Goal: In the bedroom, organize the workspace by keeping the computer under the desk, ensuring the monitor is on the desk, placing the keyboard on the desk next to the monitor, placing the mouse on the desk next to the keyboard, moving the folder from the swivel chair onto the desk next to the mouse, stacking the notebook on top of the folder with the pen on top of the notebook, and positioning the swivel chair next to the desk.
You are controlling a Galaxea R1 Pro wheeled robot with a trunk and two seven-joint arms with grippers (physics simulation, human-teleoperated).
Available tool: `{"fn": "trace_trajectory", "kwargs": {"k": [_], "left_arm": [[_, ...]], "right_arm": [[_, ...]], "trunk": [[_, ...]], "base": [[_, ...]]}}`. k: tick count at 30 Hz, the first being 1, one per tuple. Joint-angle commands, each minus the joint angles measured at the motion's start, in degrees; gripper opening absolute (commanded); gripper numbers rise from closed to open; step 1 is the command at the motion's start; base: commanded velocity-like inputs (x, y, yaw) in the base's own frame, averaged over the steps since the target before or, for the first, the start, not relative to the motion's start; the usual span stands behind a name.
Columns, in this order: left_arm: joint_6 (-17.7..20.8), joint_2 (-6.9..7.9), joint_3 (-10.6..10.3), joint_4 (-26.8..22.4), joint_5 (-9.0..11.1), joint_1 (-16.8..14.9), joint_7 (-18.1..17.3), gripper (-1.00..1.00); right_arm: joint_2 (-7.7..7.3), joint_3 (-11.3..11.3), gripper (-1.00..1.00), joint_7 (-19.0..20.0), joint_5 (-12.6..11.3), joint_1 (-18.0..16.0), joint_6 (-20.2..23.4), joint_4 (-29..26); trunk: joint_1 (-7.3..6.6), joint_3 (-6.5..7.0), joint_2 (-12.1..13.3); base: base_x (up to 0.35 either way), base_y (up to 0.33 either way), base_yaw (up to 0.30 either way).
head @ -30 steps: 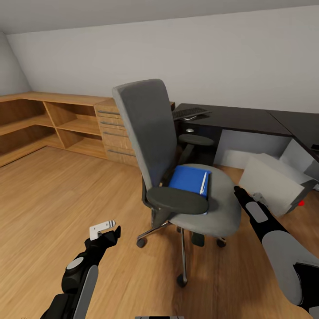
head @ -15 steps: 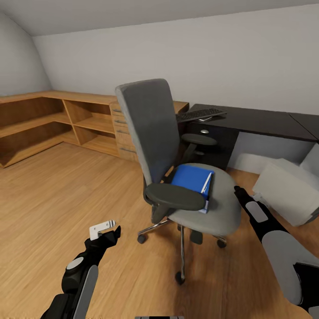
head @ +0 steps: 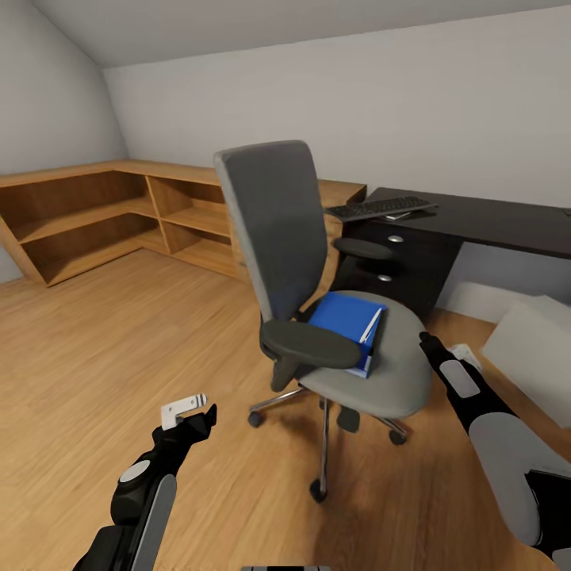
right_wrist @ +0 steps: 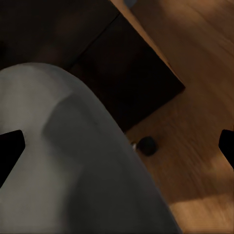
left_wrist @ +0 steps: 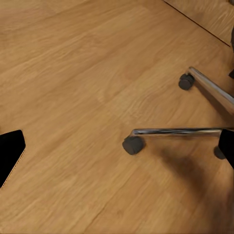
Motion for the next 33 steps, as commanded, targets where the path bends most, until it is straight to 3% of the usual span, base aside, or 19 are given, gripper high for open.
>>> {"fn": "trace_trajectory", "kwargs": {"k": [1, 33], "left_arm": [[0.23, -0.03, -0.01, -0.05, 0.6, -0.05, 0.39, 1.0], [0.07, -0.12, -1.18, 0.65, 0.51, -0.05, 0.39, 1.0]], "right_arm": [[0.03, 0.25, 1.0, -0.21, -1.16, 0.05, 0.19, 0.98], [0.03, 0.28, 1.0, -0.21, -1.24, 0.05, 0.19, 0.91]], "trunk": [[0.0, -0.06, -0.01], [0.0, -0.06, -0.01]], "base": [[0.0, 0.0, 0.205], [0.0, 0.0, 0.253]]}}
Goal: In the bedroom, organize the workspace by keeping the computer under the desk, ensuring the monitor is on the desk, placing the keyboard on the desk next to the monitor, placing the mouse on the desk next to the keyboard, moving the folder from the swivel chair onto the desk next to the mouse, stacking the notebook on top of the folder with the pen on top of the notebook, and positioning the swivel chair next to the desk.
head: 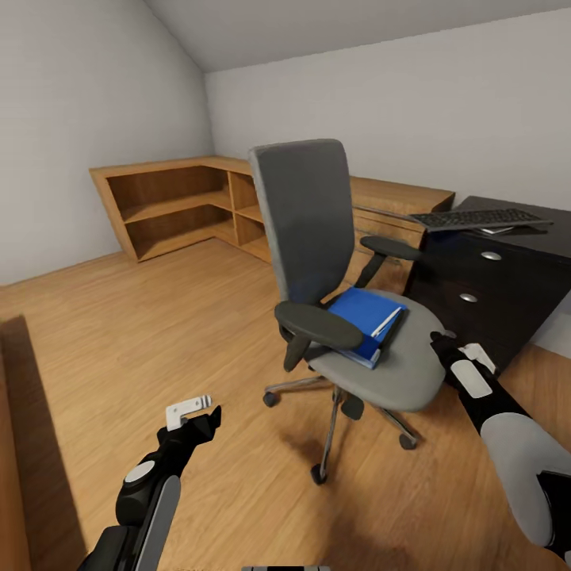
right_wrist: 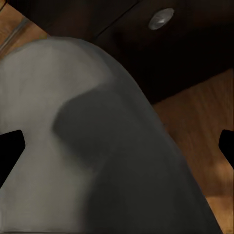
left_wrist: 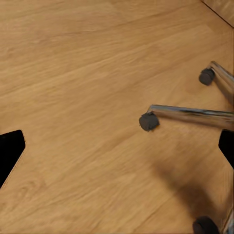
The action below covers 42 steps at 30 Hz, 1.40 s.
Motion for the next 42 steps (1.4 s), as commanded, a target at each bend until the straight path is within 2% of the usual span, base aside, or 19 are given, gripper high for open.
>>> {"fn": "trace_trajectory", "kwargs": {"k": [1, 12, 31, 42], "left_arm": [[0.2, 0.0, -0.13, -0.03, 0.6, -0.05, 0.52, 1.0], [0.19, 0.0, -0.62, 0.04, 0.6, -0.05, 0.52, 1.0], [0.19, 0.0, -0.62, 0.04, 0.54, -0.05, 0.43, 1.0], [0.23, 0.0, -0.59, 0.04, 0.6, -0.05, 0.43, 1.0]], "right_arm": [[2.47, 0.08, 1.0, -0.28, -1.02, 0.05, 0.21, 0.93], [2.55, 0.11, 1.0, -0.28, -0.96, 0.05, 0.11, 0.93], [2.52, 0.11, 1.0, -0.28, -1.05, 0.05, 0.38, 0.53], [2.48, 0.03, 1.0, -0.28, -1.03, 0.05, 0.39, 0.54]], "trunk": [[0.0, -0.06, -0.01], [0.0, -0.06, -0.01], [0.0, 0.08, -0.01], [0.0, 1.02, -0.01]], "base": [[0.0, 0.0, 0.133], [-0.124, 0.0, 0.027], [-0.01, 0.0, 0.0], [-0.265, 0.0, 0.0]]}}
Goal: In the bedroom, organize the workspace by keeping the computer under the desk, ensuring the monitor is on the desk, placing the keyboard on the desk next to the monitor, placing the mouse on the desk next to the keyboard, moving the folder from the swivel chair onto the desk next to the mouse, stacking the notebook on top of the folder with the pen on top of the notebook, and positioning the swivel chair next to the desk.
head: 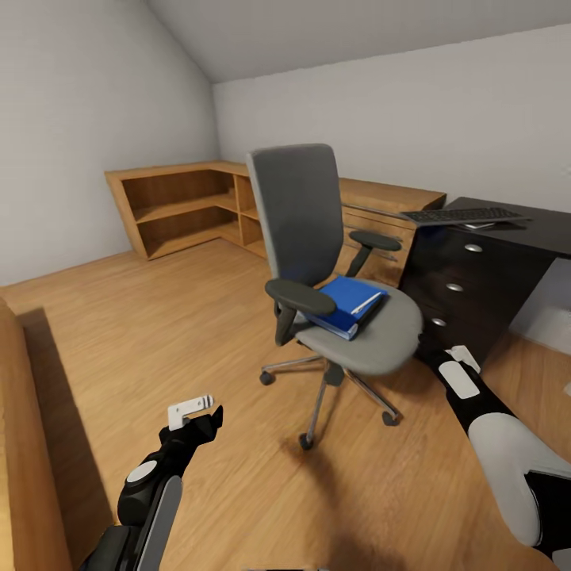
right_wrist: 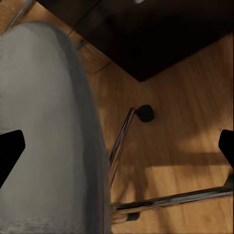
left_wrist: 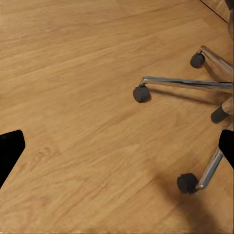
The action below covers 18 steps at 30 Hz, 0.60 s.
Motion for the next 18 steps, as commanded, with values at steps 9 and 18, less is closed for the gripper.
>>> {"fn": "trace_trajectory", "kwargs": {"k": [9, 18], "left_arm": [[0.23, 0.01, -0.06, -0.28, 0.61, -0.03, 0.47, 1.0], [0.33, -0.12, -0.15, -0.85, 0.71, -0.03, 0.43, 1.0]], "right_arm": [[0.0, -0.07, 1.0, -0.25, -0.38, -0.01, 0.2, -0.12], [-0.01, -0.07, 1.0, -0.25, -0.39, -0.01, 0.21, -0.09]], "trunk": [[-0.05, 0.75, -0.02], [-0.05, 1.0, -0.02]], "base": [[-0.24, 0.0, 0.0], [-0.025, 0.0, 0.0]]}}
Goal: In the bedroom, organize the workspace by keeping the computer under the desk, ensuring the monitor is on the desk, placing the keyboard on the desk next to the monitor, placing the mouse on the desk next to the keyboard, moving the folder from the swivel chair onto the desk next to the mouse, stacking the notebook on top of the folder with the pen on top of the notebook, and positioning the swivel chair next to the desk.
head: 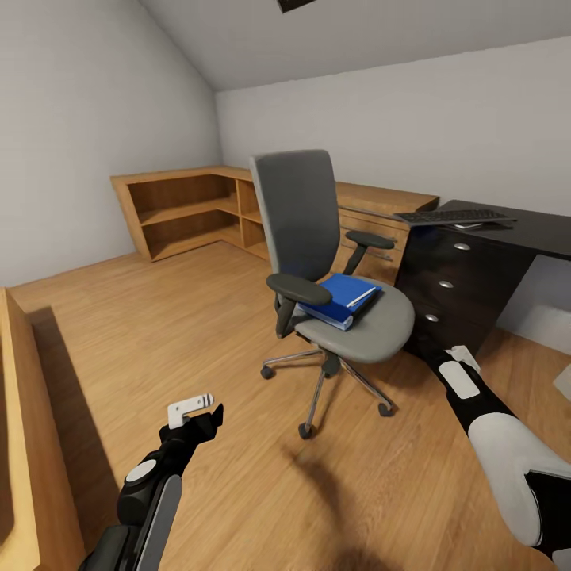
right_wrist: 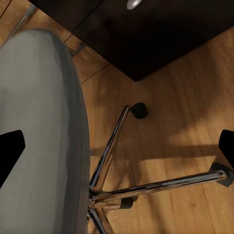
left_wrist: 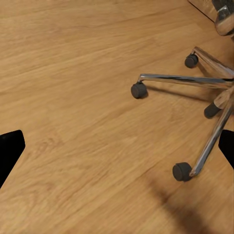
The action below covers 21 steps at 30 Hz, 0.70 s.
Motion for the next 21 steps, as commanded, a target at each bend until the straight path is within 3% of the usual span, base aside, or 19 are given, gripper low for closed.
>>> {"fn": "trace_trajectory", "kwargs": {"k": [1, 7, 21], "left_arm": [[0.21, 0.0, -0.06, -0.11, 0.6, -0.03, 0.52, 1.0], [0.21, -0.03, -0.05, -0.3, 0.66, -0.04, 0.56, 1.0], [0.35, -0.06, 0.02, -0.36, 0.62, -0.02, 0.77, 1.0]], "right_arm": [[0.0, -0.07, 1.0, -0.25, -0.37, -0.01, 0.21, -0.12], [0.0, -0.04, 1.0, -0.25, -0.37, -0.01, 0.21, -0.14], [0.09, 0.02, 1.0, -0.25, -0.39, -0.01, 0.73, -0.14]], "trunk": [[-0.01, -0.05, -0.02], [-0.01, -0.03, -0.02], [0.32, -2.91, -0.2]], "base": [[-0.005, 0.0, 0.0], [-0.002, 0.0, 0.0], [0.0, 0.0, 0.0]]}}
